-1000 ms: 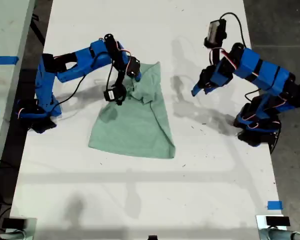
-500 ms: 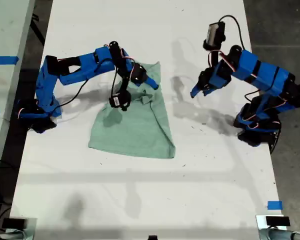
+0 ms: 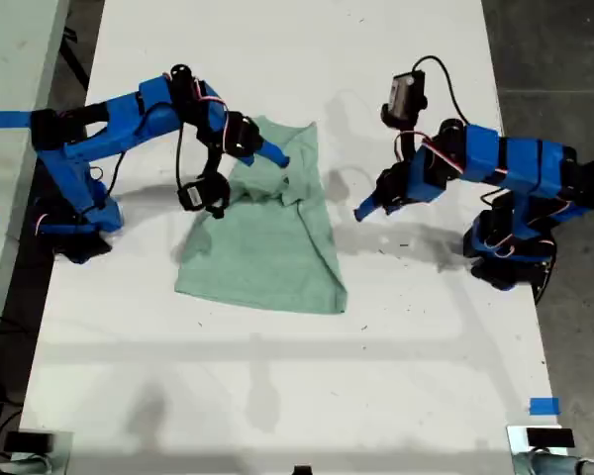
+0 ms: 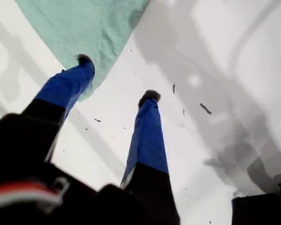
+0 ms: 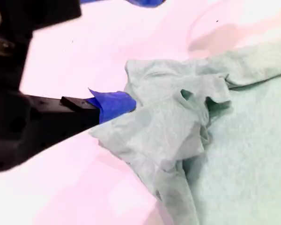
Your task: Fold tshirt
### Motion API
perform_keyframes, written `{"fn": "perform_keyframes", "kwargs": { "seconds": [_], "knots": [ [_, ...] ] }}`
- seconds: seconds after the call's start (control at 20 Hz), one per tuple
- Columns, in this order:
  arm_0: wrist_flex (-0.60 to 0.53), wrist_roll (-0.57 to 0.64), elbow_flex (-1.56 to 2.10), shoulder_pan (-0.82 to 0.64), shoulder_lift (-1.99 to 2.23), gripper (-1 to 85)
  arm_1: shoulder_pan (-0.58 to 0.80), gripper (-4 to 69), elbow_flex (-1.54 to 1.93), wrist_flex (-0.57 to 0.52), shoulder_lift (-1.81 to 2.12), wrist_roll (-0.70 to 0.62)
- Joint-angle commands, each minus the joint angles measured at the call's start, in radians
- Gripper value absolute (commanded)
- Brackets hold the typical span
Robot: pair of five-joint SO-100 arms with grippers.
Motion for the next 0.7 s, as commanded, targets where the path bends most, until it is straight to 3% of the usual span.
{"fn": "perform_keyframes", "kwargs": {
  "seconds": [0.0,0.2,0.45,0.65],
  "knots": [
    [-0.095,-0.095,0.321,0.074,0.267,28.6,-0.074,26.6,-0.041,-0.057,-0.044,0.048],
    [-0.183,-0.256,0.606,0.193,0.477,28.5,-0.163,28.5,-0.158,-0.087,-0.235,0.086],
    [-0.184,-0.417,0.761,0.331,0.58,28.5,-0.255,29.1,-0.344,-0.081,-0.459,0.137],
    [-0.21,-0.456,0.781,0.374,0.595,28.4,-0.284,29.2,-0.365,-0.117,-0.548,0.156]
  ]
}}
